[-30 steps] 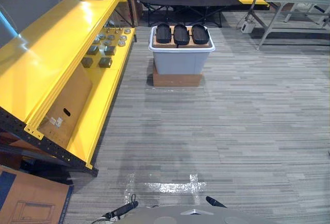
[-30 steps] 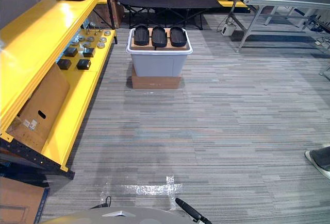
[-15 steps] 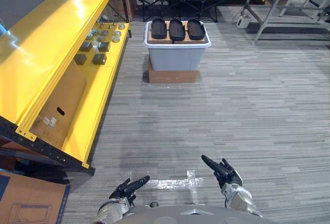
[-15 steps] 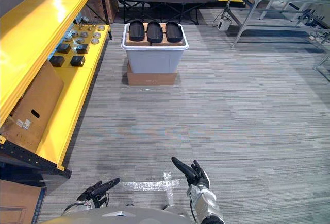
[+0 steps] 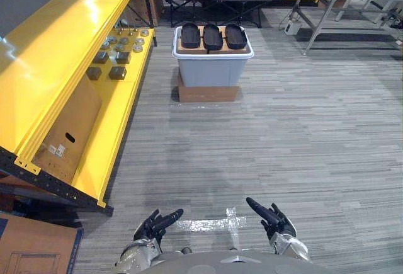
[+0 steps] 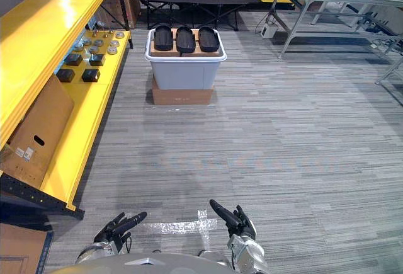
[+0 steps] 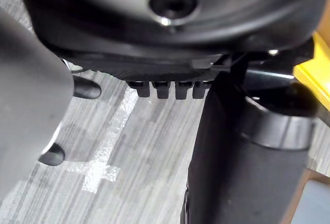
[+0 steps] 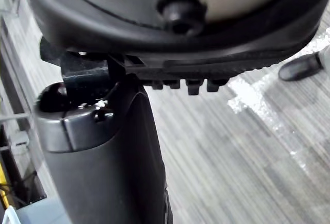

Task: Walk over and take three plastic housings, then place them on the shelf

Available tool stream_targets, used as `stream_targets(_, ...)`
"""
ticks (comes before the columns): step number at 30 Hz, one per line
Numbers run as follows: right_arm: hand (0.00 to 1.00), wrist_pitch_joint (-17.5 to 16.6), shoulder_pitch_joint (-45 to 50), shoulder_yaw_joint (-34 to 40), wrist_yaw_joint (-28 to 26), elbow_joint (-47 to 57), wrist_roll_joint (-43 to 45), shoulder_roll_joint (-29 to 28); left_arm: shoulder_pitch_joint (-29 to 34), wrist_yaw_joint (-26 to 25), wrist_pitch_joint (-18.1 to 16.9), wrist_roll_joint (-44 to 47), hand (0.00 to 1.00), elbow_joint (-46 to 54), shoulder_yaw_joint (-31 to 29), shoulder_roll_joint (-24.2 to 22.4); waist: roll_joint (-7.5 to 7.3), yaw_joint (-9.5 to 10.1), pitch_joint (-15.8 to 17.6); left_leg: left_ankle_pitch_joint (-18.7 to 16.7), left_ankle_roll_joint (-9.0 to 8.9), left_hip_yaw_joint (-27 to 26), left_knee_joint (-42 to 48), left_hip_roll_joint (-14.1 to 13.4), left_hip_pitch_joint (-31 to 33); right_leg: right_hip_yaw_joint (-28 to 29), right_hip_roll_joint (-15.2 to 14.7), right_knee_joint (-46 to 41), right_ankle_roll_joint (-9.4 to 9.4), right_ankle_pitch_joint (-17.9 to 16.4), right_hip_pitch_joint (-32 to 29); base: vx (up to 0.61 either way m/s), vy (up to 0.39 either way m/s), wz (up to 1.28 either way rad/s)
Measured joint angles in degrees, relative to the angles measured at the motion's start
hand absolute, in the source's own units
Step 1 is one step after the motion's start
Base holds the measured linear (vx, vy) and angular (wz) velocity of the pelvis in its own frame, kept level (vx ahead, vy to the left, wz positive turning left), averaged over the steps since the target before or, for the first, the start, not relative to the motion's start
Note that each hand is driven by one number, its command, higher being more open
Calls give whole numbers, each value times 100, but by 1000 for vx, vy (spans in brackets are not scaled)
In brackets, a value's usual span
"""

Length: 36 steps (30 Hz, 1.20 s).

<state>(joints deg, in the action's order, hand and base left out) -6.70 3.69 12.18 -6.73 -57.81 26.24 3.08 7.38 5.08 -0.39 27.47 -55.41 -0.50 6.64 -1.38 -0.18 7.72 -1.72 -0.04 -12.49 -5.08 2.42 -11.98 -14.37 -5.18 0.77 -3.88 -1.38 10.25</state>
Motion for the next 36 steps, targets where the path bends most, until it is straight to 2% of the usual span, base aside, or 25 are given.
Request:
stream_targets(2,100,-2,-3,59,11,7,-2,-28,10,9,-74,-6,100,3,1,4,-45,14,27,-44,20,-55,13,8,-7,28,-25,-121,-48,-40,-65,-69,39,-8)
stream_targets(3,100,-35,2,77,99,29,0,-75,14,41,-95,-36,100,88,20,40,-121,3,77,-275,205,-264,310,-11,79,27,-177,-731,-385,-310,-334,-61,67,-3)
stream_targets(4,100,-44,9,80,128,33,-1,-73,14,34,-97,-80,100,156,17,47,-141,-8,126,-394,233,-368,494,-55,135,7,-240,-1095,-483,-384,-473,-71,90,-23)
stream_targets(5,100,-50,11,63,190,52,0,-62,8,-54,-122,-135,100,220,4,16,-90,80,180,-660,307,-547,919,-188,276,-191,-415,-2374,-445,-386,-1104,-98,120,-38)
stream_targets(7,100,-54,27,-35,214,127,-3,-103,5,-165,-142,-147,100,316,16,23,-66,97,336,-866,402,-646,1233,-265,248,-608,-684,-3288,-184,-524,-1538,-67,133,-34)
stream_targets(9,100,-113,146,-240,206,277,-10,-124,-40,-255,-160,-159,100,506,83,105,-219,88,444,-1046,363,-649,1455,-332,249,-743,-647,-3012,-164,-540,-1777,42,118,-12)
stream_targets(14,100,-134,421,-279,198,372,-47,-128,-325,-257,-10,-140,100,721,503,135,-234,-2,504,-1175,224,-584,1484,-329,148,-616,-255,-1585,-372,-310,-1983,199,82,5)
stream_targets(16,100,-139,472,-210,167,359,-108,-99,-409,-235,82,-115,100,785,638,105,-241,-37,497,-1484,81,-517,1492,-168,-101,-442,-180,-1409,36,-90,-2046,302,24,10)
stream_targets(17,100,-139,474,-197,159,355,-108,-98,-417,-231,85,-115,100,786,658,105,-239,-42,496,-1540,63,-503,1512,-161,-124,-420,-173,-1461,91,-103,-2046,318,-29,28)
stream_targets(18,100,-135,480,-154,117,350,-107,-80,-416,-216,97,-107,100,794,669,74,-176,-102,457,-1787,-107,-463,1676,-202,-135,-459,-150,-1771,315,-222,-2087,312,-85,26)
stream_targets(19,100,-106,495,-167,54,343,-110,77,-375,-243,174,-47,100,760,657,-77,78,-99,314,-2033,-358,-554,1913,-418,-118,-618,101,-1910,473,-333,-2050,426,-99,16)
stream_targets(20,100,-95,483,-220,30,332,-125,168,-299,-251,201,8,100,759,626,-116,176,-62,214,-2108,-496,-617,2342,-587,-26,-660,217,-1800,537,-382,-1963,492,-94,14)
stream_targets(21,100,-105,436,-237,-9,268,-147,289,-293,-250,207,83,100,758,550,-101,305,-132,245,-2064,-466,-819,4083,-1053,739,-694,359,-1478,675,-176,-1700,585,-87,21)
stream_targets(22,100,-100,346,-242,-17,183,-198,394,-266,-282,267,155,100,757,454,-169,502,-127,328,-1511,-358,-834,5657,-1575,1363,-711,570,-1086,756,-109,-1309,569,-87,29)
stream_targets(23,100,-97,318,-231,-17,167,-252,425,-260,-288,268,184,100,813,357,-210,535,-79,381,-1210,-288,-714,6159,-1705,1610,-705,614,-983,809,-30,-1145,448,-69,14)
stream_targets(24,100,-93,303,-203,-16,73,-306,473,-279,-307,252,222,100,845,134,-273,577,14,411,-1421,-387,-392,6305,-1625,1879,-634,620,-971,886,-10,-898,400,-32,-5)
stream_targets(25,100,-93,260,-204,-19,-1,-318,496,-280,-321,250,237,100,832,29,-302,578,52,425,-1518,-437,-224,6119,-1519,1945,-599,604,-955,905,-23,-765,502,-6,-39)
stream_targets(28,100,-158,-70,-205,-13,0,-335,441,-167,-307,44,275,100,855,-242,-404,431,284,513,-1533,-407,110,3858,-856,2120,-155,323,-675,912,-96,-266,486,54,-77)
stream_targets(29,100,-184,-161,-203,-9,66,-333,423,-166,-278,-33,268,100,892,-286,-427,385,317,536,-1139,-423,357,2721,-678,2273,-41,224,-564,788,-162,-179,364,99,-51)
stream_targets(30,100,-230,-223,-205,-1,135,-331,421,-166,-213,-89,262,100,885,-315,-436,426,316,547,-535,-450,600,1860,-691,2384,9,208,-477,535,-313,-34,372,122,-39)
stream_targets(31,100,-250,-227,-206,10,133,-330,427,-169,-189,-98,259,100,864,-349,-455,468,313,570,-141,-495,642,1718,-731,2382,23,229,-459,452,-389,92,417,183,-14)
stream_targets(32,100,-249,-189,-232,37,129,-331,416,-145,-163,-92,175,100,807,-378,-453,456,322,562,490,-391,659,1670,-728,2224,60,192,-487,302,-604,315,459,235,7)
stream_targets(33,100,-248,-174,-299,61,112,-330,331,-166,-123,-98,101,100,783,-378,-347,272,318,564,323,-22,594,1766,-513,2142,62,-20,-614,208,-826,449,467,232,13)
stream_targets(34,100,-255,-175,-347,44,113,-331,319,-176,-101,-105,77,100,767,-378,-283,175,313,549,190,36,575,1880,-440,2161,46,-114,-701,183,-887,419,460,192,11)
stream_targets(36,100,-263,-157,-371,0,109,-336,339,-258,-84,-76,-89,100,584,-376,-168,76,349,584,-189,379,508,2199,-283,2178,93,-363,-1487,52,-995,145,455,186,-7)
